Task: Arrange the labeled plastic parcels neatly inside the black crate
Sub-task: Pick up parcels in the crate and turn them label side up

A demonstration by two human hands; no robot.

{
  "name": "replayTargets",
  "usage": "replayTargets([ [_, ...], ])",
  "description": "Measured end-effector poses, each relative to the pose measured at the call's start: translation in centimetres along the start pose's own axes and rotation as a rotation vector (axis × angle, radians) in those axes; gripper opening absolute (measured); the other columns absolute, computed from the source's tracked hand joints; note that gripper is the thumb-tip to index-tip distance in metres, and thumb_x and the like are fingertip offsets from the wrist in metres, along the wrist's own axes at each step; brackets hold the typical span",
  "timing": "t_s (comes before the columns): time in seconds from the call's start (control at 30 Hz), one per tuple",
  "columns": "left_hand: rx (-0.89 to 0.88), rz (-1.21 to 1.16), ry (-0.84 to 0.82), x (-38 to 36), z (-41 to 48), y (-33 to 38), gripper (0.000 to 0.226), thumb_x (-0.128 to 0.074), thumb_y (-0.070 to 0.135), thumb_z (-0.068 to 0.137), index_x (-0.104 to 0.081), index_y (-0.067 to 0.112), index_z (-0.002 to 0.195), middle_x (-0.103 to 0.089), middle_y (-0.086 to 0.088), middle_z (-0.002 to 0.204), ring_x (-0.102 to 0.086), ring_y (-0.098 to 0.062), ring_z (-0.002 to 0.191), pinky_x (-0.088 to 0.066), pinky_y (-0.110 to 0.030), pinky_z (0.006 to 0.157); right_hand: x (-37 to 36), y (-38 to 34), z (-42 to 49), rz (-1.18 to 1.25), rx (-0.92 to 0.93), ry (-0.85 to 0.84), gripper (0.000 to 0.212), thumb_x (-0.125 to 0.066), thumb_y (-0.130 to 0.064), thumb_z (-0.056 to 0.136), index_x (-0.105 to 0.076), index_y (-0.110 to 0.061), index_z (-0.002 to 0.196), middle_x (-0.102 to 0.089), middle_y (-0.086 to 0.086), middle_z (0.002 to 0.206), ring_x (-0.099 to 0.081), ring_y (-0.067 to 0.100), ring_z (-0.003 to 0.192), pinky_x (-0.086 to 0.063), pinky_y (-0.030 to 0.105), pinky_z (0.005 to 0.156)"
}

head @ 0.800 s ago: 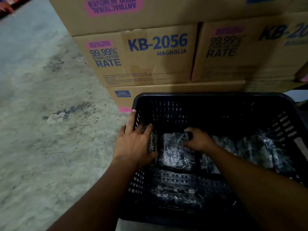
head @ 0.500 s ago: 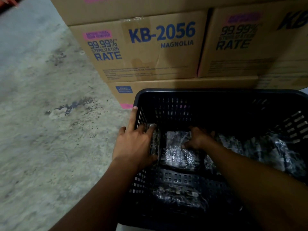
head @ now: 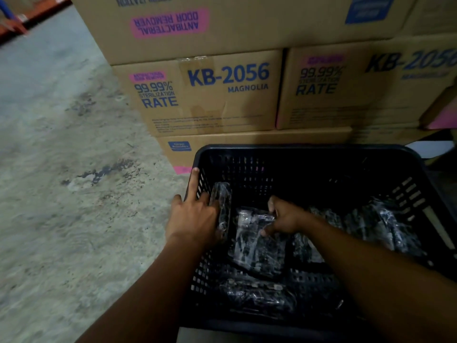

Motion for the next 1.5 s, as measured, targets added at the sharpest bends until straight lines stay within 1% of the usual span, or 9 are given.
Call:
replayTargets([
  [0.33, -0.003, -0.032, 0.005, 0.3, 0.0, 0.0, 0.105, -0.055, 0.072, 0.080, -0.013, 0.021, 0.161, -0.038, -0.014, 0.161, 0.031, -0.038, 0.151, -0.035, -0.060, 0.110, 5.6, -1.4, -2.6, -0.048, 0.048, 0.012, 0.078, -0.090, -0.031, 0.060, -0.059, -0.010, 0.128, -0.063, 0.004, 0.122, -0.061, 0.024, 0.112, -0.052, 0.037, 0.097],
  [0.53, 0.022, -0.111, 0.062, 0.8, -0.1, -0.1, 0.090, -0.047, 0.075, 0.078, -0.030, 0.032, 0.155, -0.039, -0.006, 0.161, 0.015, -0.033, 0.157, -0.001, -0.065, 0.120, 9.1, -2.4, -6.2, 0.034, 0.210, 0.151, 0.064, -0.091, -0.014, 0.055, -0.063, -0.026, 0.112, -0.067, 0.004, 0.112, -0.067, 0.024, 0.102, -0.057, 0.039, 0.089],
  [0.73, 0.299, -1.055, 0.510, 4.9, 0.3, 0.6, 0.057, -0.049, 0.065, 0.089, -0.065, 0.024, 0.126, -0.074, -0.002, 0.112, -0.067, -0.025, 0.109, -0.051, -0.035, 0.091, 10.5, -5.4, -11.5, -0.276, 0.551, 0.548, 0.066, -0.077, -0.024, 0.060, -0.050, -0.038, 0.118, -0.048, -0.005, 0.108, -0.053, 0.019, 0.100, -0.051, 0.038, 0.083],
  [0.9, 0.358, -2.074, -0.301, 6.2, 0.8, 2.7, 0.060, -0.068, 0.072, 0.075, -0.076, 0.025, 0.111, -0.080, -0.010, 0.107, -0.079, -0.033, 0.090, -0.064, -0.040, 0.069, 7.7, -6.7, -15.2, -0.597, 0.770, 1.031, 0.061, -0.063, -0.011, 0.063, -0.051, -0.025, 0.121, -0.054, 0.009, 0.104, -0.052, 0.032, 0.098, -0.046, 0.041, 0.080],
  [1.0, 0.312, -2.230, -0.293, 6.2, 0.9, 3.0, 0.041, -0.068, 0.041, 0.090, -0.072, 0.014, 0.120, -0.079, -0.016, 0.109, -0.078, -0.031, 0.093, -0.065, -0.042, 0.069, 6.9, -6.4, -15.7, -0.580, 0.817, 1.002, 0.055, -0.072, -0.026, 0.068, -0.052, -0.025, 0.120, -0.057, 0.009, 0.103, -0.057, 0.032, 0.097, -0.047, 0.039, 0.081],
  [1.13, 0.193, -2.193, -0.187, 5.5, 0.4, 2.9, 0.044, -0.063, 0.011, 0.094, -0.059, 0.021, 0.137, -0.072, -0.019, 0.125, -0.070, -0.041, 0.111, -0.058, -0.057, 0.091, 7.9, -5.6, -15.0, -0.186, 0.610, 0.805, 0.071, -0.055, -0.080, 0.072, -0.051, -0.033, 0.125, -0.049, -0.005, 0.116, -0.049, 0.014, 0.108, -0.042, 0.034, 0.086],
  [1.23, 0.125, -2.166, -0.228, 5.3, -0.4, 3.2, 0.050, -0.062, 0.002, 0.093, -0.059, 0.030, 0.134, -0.071, -0.017, 0.129, -0.068, -0.042, 0.115, -0.058, -0.059, 0.090, 9.0, -4.2, -13.0, 0.410, 0.281, 0.781, 0.060, -0.060, -0.065, 0.078, -0.050, -0.033, 0.128, -0.045, 0.003, 0.129, -0.051, 0.021, 0.117, -0.041, 0.031, 0.091],
  [1.33, 0.051, -2.206, -0.269, 5.2, -0.4, 3.9, 0.046, -0.060, 0.002, 0.093, -0.062, 0.033, 0.127, -0.072, -0.017, 0.128, -0.068, -0.042, 0.116, -0.057, -0.059, 0.093, 7.5, -2.6, -11.0, 0.927, 0.074, 0.404, 0.076, -0.078, -0.038, 0.077, -0.037, -0.032, 0.140, -0.050, 0.006, 0.132, -0.059, 0.027, 0.112, -0.052, 0.040, 0.086],
  [1.5, 0.032, -1.756, -0.165, 3.3, 0.2, 3.8, 0.043, -0.063, 0.030, 0.097, -0.058, 0.029, 0.140, -0.071, -0.004, 0.131, -0.071, -0.019, 0.114, -0.058, -0.028, 0.091, 5.6, -0.5, -10.2, 0.982, 0.112, 0.460, 0.079, -0.083, -0.019, 0.075, -0.040, -0.036, 0.139, -0.054, 0.005, 0.131, -0.063, 0.027, 0.107, -0.059, 0.041, 0.081],
])
Point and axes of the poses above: each hand's wrist, its own z-axis towards the middle knuckle, its own x-axis out of the back of the hand, y = z × x, the point moved 3 cm from there along z, towards the middle knuckle
